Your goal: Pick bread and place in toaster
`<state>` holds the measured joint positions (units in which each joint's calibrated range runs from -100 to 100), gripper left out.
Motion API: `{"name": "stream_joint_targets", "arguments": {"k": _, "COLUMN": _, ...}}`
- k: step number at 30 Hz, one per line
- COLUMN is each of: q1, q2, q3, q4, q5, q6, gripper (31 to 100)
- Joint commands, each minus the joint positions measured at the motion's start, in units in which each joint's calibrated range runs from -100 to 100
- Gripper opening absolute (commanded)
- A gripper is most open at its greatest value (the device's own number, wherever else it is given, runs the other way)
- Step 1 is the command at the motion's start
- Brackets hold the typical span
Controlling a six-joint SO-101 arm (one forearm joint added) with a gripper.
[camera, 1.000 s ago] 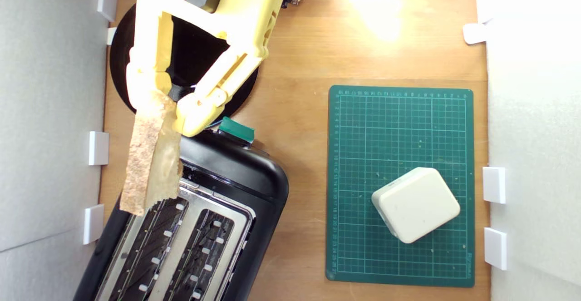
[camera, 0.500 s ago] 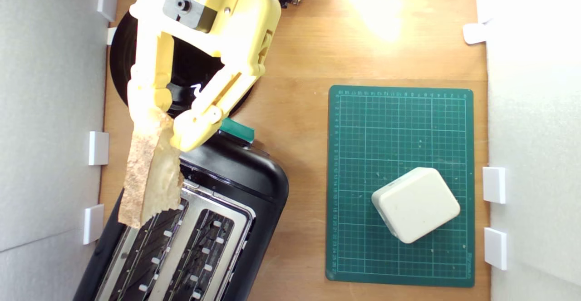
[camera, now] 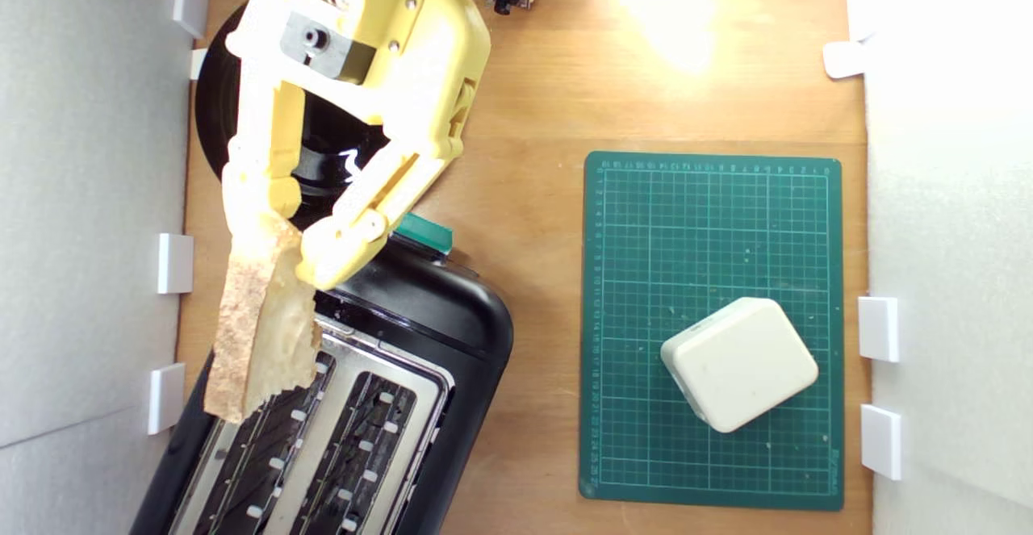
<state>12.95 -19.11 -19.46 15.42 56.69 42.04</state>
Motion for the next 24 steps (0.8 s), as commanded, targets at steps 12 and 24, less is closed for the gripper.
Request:
{"name": "stream_joint_targets", "arguments": {"k": 12, "q1": 2.0, "q2": 0.7, "q3": -3.5, "q4": 0.5, "q5": -2.9, "q6": 0.6, "gripper": 55.6}}
{"name": "stream_joint_targets", "arguments": {"k": 24, "q1": 2.4, "q2": 3.1, "q3": -3.5, "q4": 0.5, "q5": -4.9, "q6": 0.6, "gripper": 55.6}}
